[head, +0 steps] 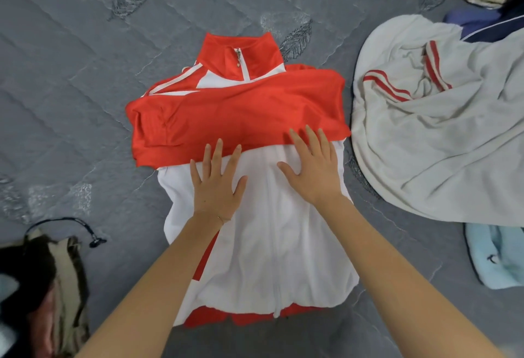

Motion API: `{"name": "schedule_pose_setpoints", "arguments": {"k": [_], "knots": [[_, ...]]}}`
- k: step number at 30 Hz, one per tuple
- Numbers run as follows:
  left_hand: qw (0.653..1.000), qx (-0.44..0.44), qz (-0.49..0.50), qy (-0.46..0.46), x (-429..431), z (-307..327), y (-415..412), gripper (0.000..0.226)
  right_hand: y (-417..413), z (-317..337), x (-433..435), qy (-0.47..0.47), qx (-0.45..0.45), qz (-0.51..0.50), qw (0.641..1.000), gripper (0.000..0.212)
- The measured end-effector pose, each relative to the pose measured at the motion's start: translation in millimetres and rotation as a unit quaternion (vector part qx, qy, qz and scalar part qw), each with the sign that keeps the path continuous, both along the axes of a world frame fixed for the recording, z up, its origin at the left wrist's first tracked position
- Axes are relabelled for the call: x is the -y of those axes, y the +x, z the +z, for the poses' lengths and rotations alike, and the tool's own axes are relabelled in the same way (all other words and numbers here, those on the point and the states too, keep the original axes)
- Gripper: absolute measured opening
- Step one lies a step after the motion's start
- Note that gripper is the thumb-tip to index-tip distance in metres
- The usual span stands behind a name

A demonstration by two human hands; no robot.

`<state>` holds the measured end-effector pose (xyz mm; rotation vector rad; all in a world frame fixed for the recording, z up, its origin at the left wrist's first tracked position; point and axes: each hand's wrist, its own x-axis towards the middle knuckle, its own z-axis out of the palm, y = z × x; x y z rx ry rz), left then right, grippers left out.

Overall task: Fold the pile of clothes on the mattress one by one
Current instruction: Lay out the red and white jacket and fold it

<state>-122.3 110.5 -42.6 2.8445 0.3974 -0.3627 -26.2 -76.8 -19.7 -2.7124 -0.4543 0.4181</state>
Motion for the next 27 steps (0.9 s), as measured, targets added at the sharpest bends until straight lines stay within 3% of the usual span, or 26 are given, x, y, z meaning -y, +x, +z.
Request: {"name": "schedule_pose_setpoints", "arguments": {"k": [8, 20, 24, 27], "knots": [[1.000, -0.016, 0.007, -0.014, -4, -7, -46, 0.060, -53, -11, 9, -0.008, -0.014, -0.010, 1.000, 0.071], [0.993, -0.115, 0.022, -0.027, -4, -17, -152, 0.064, -170, -29, 59, -0.104, -0.127, -0.047, 0.985, 0.083], [0.992, -0.117, 0.028, -0.050, 1, -17, -174, 0.062, -184, -29, 68, -0.149, -0.123, -0.007, 0.981, 0.075], [0.987, -0.098, 0.083, -0.097, 6, -9, -193, 0.063, -187, -19, 69, -0.117, -0.093, -0.042, 0.988, 0.070]]}}
